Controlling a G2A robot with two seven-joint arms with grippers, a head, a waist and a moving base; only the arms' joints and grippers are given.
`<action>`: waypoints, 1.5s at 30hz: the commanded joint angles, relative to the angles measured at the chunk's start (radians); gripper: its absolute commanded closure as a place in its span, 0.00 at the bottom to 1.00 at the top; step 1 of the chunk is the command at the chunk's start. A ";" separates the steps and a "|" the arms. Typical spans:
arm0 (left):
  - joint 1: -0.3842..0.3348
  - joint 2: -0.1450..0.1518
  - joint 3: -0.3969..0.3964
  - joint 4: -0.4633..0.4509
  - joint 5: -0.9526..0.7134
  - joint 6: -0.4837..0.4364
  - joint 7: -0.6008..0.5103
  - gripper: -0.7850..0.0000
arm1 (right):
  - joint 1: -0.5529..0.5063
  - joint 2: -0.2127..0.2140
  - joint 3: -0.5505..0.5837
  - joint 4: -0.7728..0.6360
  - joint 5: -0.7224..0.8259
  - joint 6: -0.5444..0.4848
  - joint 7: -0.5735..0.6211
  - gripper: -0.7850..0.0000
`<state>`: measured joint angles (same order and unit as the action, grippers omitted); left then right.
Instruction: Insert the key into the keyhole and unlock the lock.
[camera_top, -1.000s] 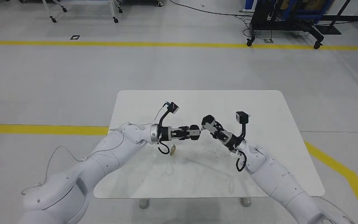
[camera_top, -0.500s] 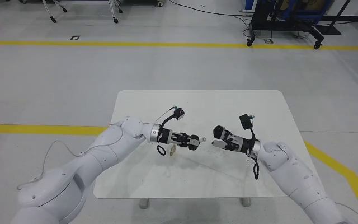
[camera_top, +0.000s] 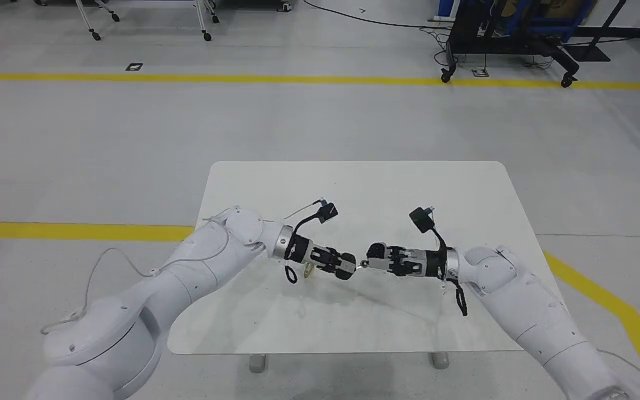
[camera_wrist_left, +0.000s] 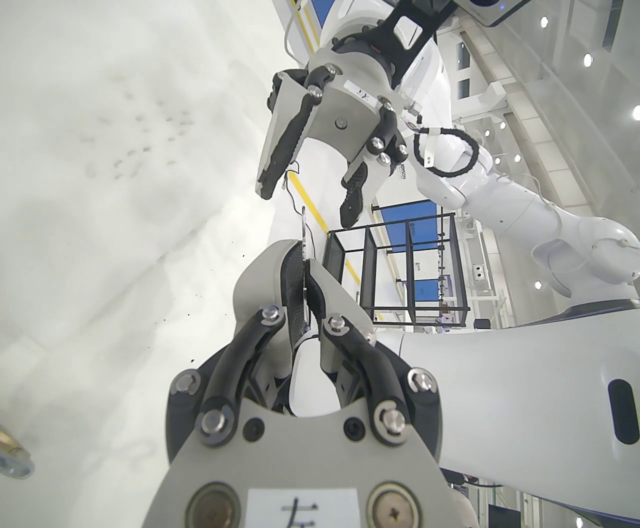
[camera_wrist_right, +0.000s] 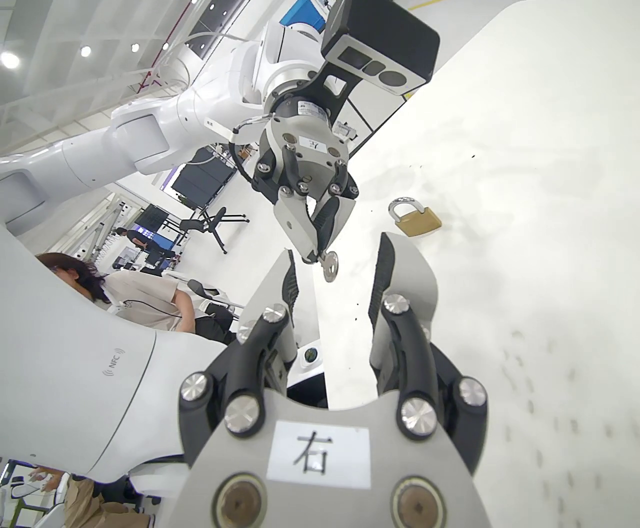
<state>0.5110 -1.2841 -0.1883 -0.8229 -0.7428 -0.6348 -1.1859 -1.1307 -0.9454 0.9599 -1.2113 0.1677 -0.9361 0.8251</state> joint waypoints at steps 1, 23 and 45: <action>0.000 -0.003 0.001 0.004 0.005 -0.004 0.004 1.00 | 0.004 -0.002 -0.007 0.007 0.007 -0.001 0.007 0.65; -0.007 -0.015 0.018 0.023 0.010 -0.020 0.020 1.00 | 0.087 -0.031 -0.116 0.091 0.090 0.019 0.078 1.00; 0.016 0.011 -0.097 0.014 -0.136 0.008 -0.009 0.00 | 0.096 -0.009 -0.127 0.140 0.183 -0.059 0.000 1.00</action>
<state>0.5250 -1.2835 -0.2679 -0.8132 -0.8950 -0.6166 -1.2044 -1.0303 -0.9565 0.8219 -1.0734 0.3481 -0.9751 0.8449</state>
